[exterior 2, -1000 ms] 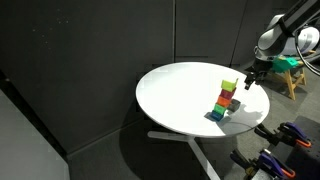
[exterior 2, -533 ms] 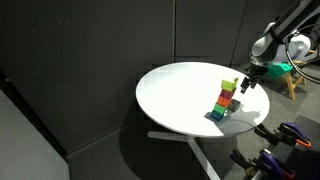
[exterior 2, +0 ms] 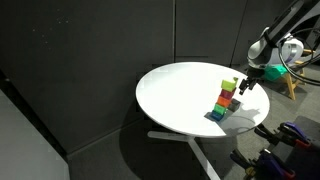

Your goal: Put the grey block on top of the yellow block on the pile

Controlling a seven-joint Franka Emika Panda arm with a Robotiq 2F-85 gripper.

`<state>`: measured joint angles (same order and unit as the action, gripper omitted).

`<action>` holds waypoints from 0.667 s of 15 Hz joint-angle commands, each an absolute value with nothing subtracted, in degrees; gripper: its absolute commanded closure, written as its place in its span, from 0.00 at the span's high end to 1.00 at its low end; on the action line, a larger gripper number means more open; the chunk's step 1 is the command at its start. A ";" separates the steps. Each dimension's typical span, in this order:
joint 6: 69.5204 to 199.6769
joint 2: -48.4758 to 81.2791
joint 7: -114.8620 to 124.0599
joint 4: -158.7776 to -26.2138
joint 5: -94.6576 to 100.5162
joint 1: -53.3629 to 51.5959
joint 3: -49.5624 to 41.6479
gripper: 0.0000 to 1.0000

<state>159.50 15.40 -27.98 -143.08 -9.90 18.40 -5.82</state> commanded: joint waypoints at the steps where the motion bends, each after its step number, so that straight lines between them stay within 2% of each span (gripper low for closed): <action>1: 160.22 18.26 -30.85 -140.46 -11.00 21.32 -3.64 1.00; 10: 161.19 22.23 -31.83 -138.50 -10.17 24.67 -0.73 1.00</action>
